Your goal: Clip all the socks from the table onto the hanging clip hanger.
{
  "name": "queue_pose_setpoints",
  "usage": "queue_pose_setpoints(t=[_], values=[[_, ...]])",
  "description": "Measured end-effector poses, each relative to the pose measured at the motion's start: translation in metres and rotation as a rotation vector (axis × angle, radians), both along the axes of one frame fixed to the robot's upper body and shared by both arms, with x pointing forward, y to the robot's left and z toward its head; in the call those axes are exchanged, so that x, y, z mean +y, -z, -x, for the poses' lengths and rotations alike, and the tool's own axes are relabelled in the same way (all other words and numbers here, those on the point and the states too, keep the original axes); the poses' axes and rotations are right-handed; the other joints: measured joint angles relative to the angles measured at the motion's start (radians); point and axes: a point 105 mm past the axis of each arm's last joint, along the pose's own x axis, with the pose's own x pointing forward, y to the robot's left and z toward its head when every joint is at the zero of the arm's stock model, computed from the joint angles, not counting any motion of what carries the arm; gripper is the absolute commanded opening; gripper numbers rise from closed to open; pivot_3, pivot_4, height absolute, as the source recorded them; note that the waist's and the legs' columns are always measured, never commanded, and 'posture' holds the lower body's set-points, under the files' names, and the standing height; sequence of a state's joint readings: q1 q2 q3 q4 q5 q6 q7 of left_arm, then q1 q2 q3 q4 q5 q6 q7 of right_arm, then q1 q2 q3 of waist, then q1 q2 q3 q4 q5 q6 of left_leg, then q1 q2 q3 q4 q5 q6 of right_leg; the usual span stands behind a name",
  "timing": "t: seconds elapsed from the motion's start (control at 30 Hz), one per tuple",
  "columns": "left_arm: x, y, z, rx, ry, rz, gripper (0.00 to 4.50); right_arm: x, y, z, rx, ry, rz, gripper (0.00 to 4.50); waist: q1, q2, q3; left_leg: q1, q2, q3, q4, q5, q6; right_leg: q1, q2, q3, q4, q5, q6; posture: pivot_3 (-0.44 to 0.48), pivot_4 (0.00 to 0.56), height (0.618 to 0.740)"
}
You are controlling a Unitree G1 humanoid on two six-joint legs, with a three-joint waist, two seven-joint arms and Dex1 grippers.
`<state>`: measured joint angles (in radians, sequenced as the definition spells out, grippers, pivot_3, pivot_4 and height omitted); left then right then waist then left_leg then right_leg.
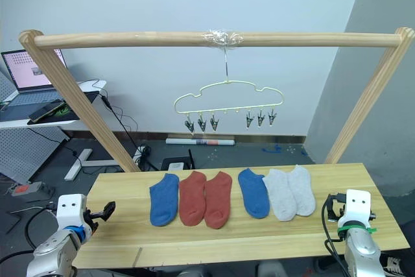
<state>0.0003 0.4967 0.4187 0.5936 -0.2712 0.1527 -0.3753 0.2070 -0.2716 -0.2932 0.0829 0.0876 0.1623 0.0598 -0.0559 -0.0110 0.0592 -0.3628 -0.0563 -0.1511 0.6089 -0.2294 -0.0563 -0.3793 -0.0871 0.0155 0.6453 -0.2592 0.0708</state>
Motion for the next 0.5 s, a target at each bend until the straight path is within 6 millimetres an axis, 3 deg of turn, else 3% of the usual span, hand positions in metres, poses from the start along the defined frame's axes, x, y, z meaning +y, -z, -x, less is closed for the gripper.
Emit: queue_pose_setpoints(t=[0.5], values=[[0.007,-0.002,0.012,0.005,-0.032,-0.044,4.49,0.001,-0.005,-0.007,-0.027,0.013,0.006,4.50,0.011,0.000,0.000,0.000,0.000,0.000,0.000,0.000,0.000,0.000,0.000,0.000,0.000,0.000,0.000,-0.029,0.025,0.740]])
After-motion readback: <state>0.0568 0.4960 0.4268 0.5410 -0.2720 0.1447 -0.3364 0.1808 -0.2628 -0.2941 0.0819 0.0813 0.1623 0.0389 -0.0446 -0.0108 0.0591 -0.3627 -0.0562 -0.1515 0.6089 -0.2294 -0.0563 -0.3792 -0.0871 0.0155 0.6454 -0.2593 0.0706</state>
